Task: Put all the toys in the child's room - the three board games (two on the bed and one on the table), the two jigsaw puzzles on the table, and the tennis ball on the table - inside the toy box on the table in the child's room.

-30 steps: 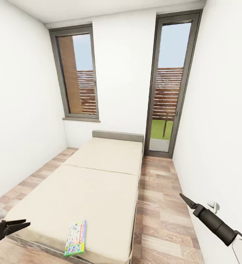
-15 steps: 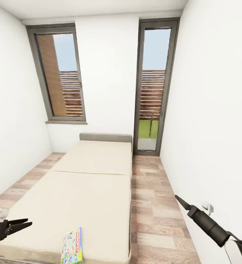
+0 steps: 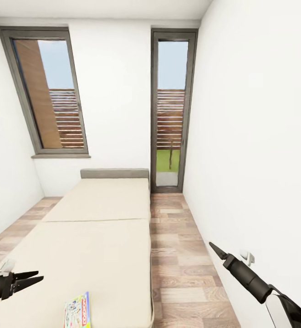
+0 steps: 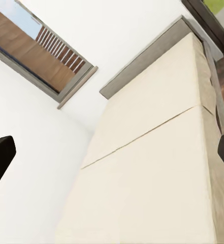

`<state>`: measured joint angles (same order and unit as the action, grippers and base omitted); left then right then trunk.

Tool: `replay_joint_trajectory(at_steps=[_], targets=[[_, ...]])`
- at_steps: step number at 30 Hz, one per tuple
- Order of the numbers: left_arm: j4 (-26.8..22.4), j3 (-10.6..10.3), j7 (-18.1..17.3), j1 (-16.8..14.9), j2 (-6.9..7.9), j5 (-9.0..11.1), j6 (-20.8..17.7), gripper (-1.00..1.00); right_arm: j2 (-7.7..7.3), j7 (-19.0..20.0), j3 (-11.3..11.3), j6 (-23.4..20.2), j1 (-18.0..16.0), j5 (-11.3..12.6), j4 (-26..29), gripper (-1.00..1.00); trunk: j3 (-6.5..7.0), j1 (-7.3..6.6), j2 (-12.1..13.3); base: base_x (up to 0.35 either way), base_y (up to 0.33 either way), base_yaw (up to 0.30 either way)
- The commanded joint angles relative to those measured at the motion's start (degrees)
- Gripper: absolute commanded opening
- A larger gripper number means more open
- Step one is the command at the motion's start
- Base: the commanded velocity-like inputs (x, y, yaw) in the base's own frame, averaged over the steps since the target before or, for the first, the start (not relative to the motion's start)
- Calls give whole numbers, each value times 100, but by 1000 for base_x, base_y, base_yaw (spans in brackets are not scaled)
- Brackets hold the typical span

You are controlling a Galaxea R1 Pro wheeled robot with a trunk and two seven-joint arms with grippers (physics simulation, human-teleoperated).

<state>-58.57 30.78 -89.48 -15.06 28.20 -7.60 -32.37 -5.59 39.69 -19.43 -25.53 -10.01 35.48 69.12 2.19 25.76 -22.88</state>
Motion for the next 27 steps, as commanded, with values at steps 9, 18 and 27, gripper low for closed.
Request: replay_joint_trajectory(at_steps=[9,18,27], targets=[[-12,16,-52,-1,-51,-58,-56,100,5,4,1,-41,-9,41,-20,100,3,2,-4,-61,104,-112],[-13,16,-52,-3,-75,-57,-58,100,19,-89,7,-58,-64,39,-29,100,-20,2,-4,-14,17,-9],[-8,24,-52,-1,-99,-56,-59,100,17,-216,10,-74,-119,47,-58,100,-74,2,-4,-43,1,-1]])
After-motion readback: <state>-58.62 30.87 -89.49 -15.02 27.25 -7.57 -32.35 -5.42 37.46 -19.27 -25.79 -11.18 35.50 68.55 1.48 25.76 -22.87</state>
